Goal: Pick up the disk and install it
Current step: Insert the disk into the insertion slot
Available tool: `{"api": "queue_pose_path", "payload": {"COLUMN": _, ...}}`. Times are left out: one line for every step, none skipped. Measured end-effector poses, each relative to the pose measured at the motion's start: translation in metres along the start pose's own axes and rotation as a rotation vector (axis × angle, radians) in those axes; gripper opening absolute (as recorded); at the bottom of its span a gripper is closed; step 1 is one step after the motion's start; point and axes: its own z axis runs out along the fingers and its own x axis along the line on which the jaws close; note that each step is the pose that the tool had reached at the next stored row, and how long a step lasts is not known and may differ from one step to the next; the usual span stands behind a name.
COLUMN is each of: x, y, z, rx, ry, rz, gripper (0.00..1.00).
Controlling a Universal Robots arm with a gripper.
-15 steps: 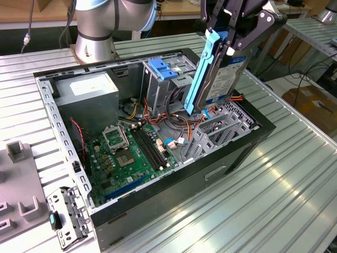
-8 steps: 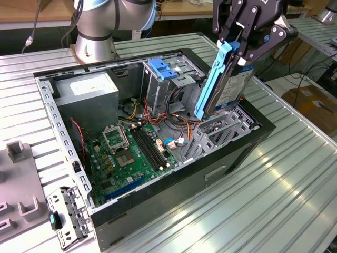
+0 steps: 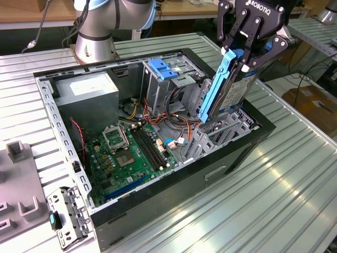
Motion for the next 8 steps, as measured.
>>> {"api": "queue_pose_path", "payload": {"x": 0.0000, "y": 0.0000, "z": 0.0001, "rx": 0.0000, "ry": 0.0000, "rz": 0.000, "gripper": 0.37}}
{"api": "queue_pose_path", "payload": {"x": 0.0000, "y": 0.0000, "z": 0.0001, "rx": 0.0000, "ry": 0.0000, "rz": 0.000, "gripper": 0.37}}
{"api": "queue_pose_path", "payload": {"x": 0.0000, "y": 0.0000, "z": 0.0001, "rx": 0.0000, "ry": 0.0000, "rz": 0.000, "gripper": 0.37}}
{"api": "queue_pose_path", "payload": {"x": 0.0000, "y": 0.0000, "z": 0.0001, "rx": 0.0000, "ry": 0.0000, "rz": 0.000, "gripper": 0.37}}
{"api": "queue_pose_path", "payload": {"x": 0.0000, "y": 0.0000, "z": 0.0002, "rx": 0.0000, "ry": 0.0000, "rz": 0.000, "gripper": 0.37}}
{"api": "queue_pose_path", "payload": {"x": 0.0000, "y": 0.0000, "z": 0.0002, "rx": 0.0000, "ry": 0.0000, "rz": 0.000, "gripper": 0.37}}
{"api": "queue_pose_path", "payload": {"x": 0.0000, "y": 0.0000, "z": 0.0002, "rx": 0.0000, "ry": 0.0000, "rz": 0.000, "gripper": 0.37}}
{"api": "queue_pose_path", "payload": {"x": 0.0000, "y": 0.0000, "z": 0.0002, "rx": 0.0000, "ry": 0.0000, "rz": 0.000, "gripper": 0.37}}
